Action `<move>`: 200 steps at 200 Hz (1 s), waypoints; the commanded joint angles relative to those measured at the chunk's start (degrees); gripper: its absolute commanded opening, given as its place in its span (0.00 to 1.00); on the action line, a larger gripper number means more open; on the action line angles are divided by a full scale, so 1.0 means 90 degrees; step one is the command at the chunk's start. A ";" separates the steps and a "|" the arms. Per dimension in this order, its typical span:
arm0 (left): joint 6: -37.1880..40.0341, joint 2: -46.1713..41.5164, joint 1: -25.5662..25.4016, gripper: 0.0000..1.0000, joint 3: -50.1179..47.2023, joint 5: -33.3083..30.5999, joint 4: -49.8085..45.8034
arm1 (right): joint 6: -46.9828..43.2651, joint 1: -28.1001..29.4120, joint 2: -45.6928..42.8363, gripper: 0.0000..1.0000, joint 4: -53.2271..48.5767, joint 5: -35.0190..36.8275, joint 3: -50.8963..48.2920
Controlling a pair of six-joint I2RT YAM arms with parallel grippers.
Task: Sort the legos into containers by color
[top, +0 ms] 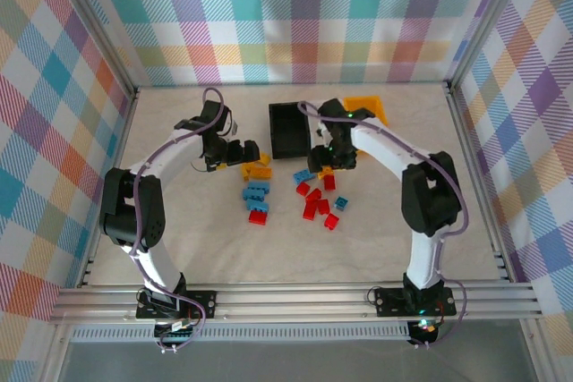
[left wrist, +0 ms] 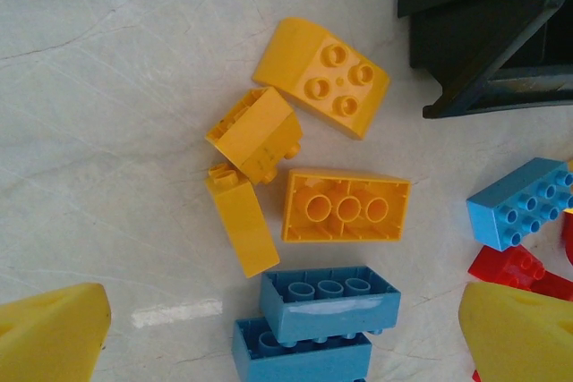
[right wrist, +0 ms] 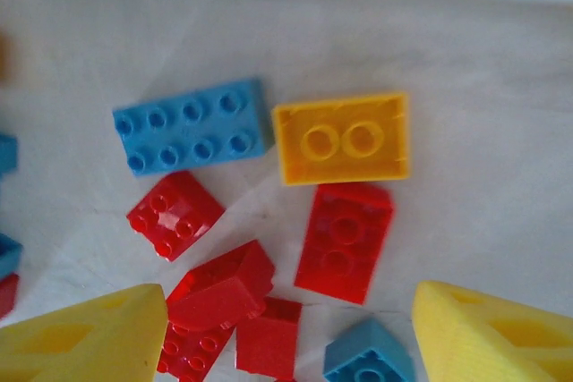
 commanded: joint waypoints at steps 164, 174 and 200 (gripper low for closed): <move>0.0058 -0.0009 -0.0062 1.00 0.0061 0.0093 -0.0251 | -0.0721 -0.0038 0.1403 0.68 0.0135 0.0746 0.0793; 0.0056 -0.0008 -0.0064 1.00 0.0051 0.0087 -0.0257 | -0.0718 -0.0038 0.1442 0.66 0.0136 0.0760 0.0853; 0.0052 -0.0025 -0.0066 1.00 0.0048 0.0065 -0.0277 | -0.0713 -0.0048 0.1490 0.59 0.0160 0.0781 0.0896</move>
